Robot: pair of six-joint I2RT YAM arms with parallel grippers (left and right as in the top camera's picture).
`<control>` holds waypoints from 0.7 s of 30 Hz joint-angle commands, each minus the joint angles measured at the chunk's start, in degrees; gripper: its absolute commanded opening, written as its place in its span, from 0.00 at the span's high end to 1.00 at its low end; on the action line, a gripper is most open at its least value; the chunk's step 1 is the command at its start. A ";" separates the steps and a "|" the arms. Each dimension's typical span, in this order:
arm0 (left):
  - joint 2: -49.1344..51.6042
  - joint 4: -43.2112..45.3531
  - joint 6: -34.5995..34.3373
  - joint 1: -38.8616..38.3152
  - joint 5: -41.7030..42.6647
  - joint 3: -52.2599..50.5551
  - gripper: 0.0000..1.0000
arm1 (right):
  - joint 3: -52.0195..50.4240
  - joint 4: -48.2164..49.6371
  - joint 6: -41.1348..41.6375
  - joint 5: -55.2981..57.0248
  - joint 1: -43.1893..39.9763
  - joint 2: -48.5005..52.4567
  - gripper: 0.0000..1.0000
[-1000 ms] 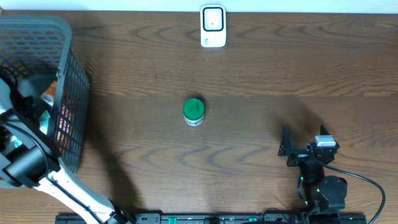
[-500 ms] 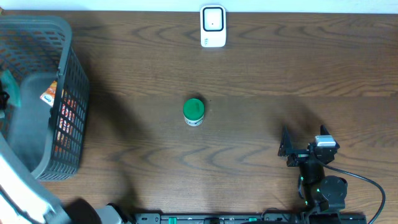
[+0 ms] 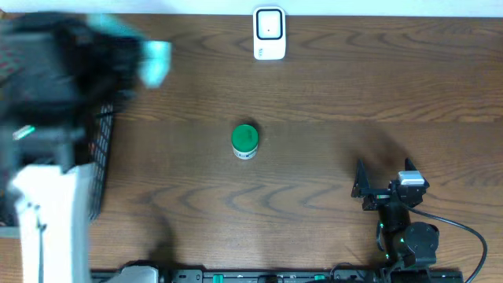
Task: Scan the item barcode
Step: 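Lift the wipes pack and carry it toward the scanner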
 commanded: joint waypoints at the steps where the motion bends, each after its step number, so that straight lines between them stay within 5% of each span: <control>1: 6.34 0.28 3.76 -12.04 -5.40 0.44 0.77 | -0.07 -0.15 0.57 0.31 0.26 -0.17 0.01; 6: 17.64 0.70 4.44 -23.93 -15.04 0.44 0.78 | -0.07 -0.15 0.57 0.33 0.26 -0.17 0.01; 21: 43.71 0.96 4.76 -35.91 -8.52 0.44 0.78 | -0.07 -0.15 0.57 0.33 0.26 -0.17 0.01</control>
